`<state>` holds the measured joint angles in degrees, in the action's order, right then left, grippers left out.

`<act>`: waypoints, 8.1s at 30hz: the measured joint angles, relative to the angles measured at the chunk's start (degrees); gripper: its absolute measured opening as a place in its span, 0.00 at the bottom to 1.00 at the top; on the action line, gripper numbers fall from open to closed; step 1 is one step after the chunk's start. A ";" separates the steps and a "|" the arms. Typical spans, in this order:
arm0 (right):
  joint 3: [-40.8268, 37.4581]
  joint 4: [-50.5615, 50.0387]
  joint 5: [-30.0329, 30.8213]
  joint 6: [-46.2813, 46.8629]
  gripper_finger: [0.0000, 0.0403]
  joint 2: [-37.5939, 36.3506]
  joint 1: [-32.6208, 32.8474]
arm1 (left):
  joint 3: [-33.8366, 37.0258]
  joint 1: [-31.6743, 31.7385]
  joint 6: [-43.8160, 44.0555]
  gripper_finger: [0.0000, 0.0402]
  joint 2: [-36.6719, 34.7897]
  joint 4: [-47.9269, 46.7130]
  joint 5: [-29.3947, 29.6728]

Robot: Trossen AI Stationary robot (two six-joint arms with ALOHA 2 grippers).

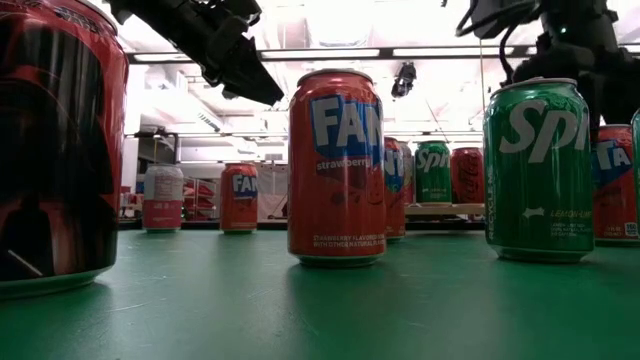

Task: Place canned beverage on shelf
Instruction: Put the red soda can on the shelf aligned with the other red soda can

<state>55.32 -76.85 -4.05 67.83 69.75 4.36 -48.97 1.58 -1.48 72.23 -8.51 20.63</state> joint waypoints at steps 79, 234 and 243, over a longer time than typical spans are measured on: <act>22.63 31.27 28.92 -38.46 0.72 4.39 -0.07 | -2.29 -0.85 -9.50 0.77 11.36 34.97 -11.77; -1.19 109.91 46.90 -76.58 0.68 6.89 7.61 | -0.02 -8.62 -19.33 0.84 25.02 76.46 14.63; -1.22 110.00 47.18 -76.65 0.68 6.72 7.61 | -0.02 -8.68 -19.15 0.90 25.02 76.18 14.46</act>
<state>54.11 33.15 43.12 -8.82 76.47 11.97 -48.99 -7.09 -20.63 97.25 67.67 35.09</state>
